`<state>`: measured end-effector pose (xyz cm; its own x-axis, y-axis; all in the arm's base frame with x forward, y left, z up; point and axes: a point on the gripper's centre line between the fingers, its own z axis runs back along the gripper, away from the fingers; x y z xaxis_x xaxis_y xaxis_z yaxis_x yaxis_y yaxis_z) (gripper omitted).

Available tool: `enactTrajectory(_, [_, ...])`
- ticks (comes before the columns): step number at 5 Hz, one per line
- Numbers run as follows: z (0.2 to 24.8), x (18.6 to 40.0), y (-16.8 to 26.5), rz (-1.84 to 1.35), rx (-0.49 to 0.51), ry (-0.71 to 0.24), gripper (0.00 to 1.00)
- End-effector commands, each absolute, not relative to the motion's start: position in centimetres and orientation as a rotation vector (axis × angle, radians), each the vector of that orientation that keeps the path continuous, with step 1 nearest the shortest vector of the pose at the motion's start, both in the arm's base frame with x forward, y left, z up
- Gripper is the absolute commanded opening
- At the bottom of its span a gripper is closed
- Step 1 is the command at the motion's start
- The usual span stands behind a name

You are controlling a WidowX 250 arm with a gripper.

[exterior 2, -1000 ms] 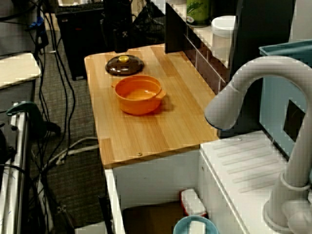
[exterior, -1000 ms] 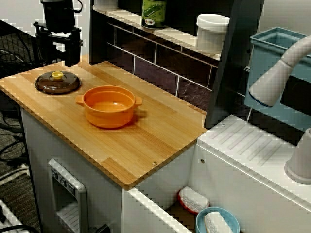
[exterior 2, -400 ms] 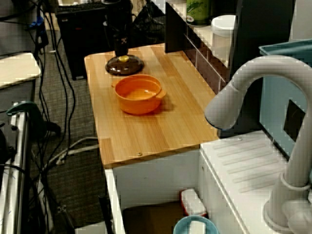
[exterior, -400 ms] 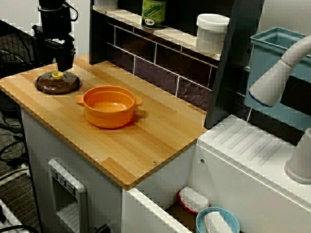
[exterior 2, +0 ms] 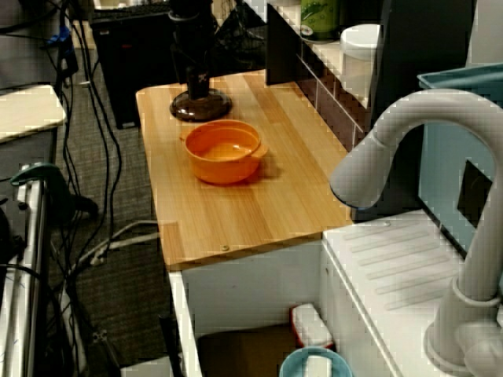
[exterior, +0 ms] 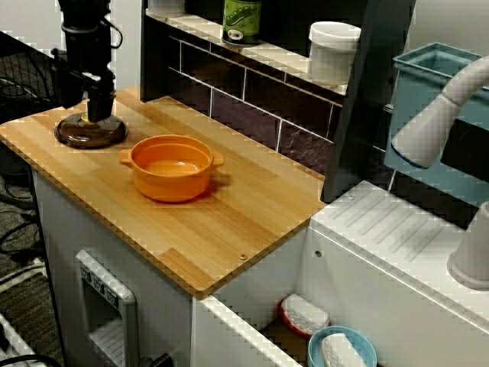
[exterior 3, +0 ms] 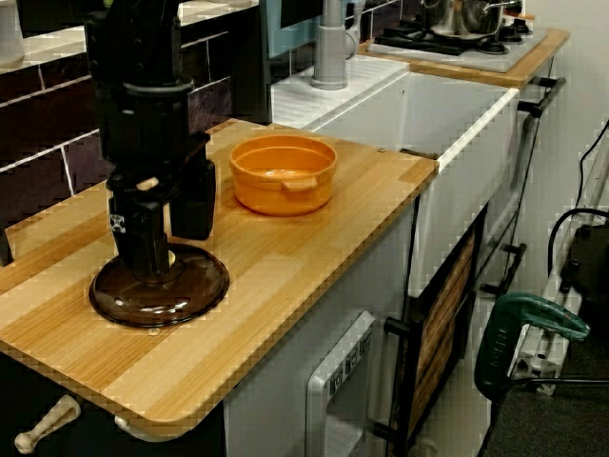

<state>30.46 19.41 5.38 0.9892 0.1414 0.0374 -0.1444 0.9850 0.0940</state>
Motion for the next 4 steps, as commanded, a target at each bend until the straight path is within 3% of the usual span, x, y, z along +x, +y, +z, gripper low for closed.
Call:
enactTrajectory(1, [5.37,29.56,20.29,0.118,0.139,-0.045,1.00])
enactTrajectory(2, [5.01,29.29,20.29,0.150,0.134,-0.060,0.00])
enactTrajectory(4, [5.41,29.29,20.67,0.162,0.090,-0.030,0.00])
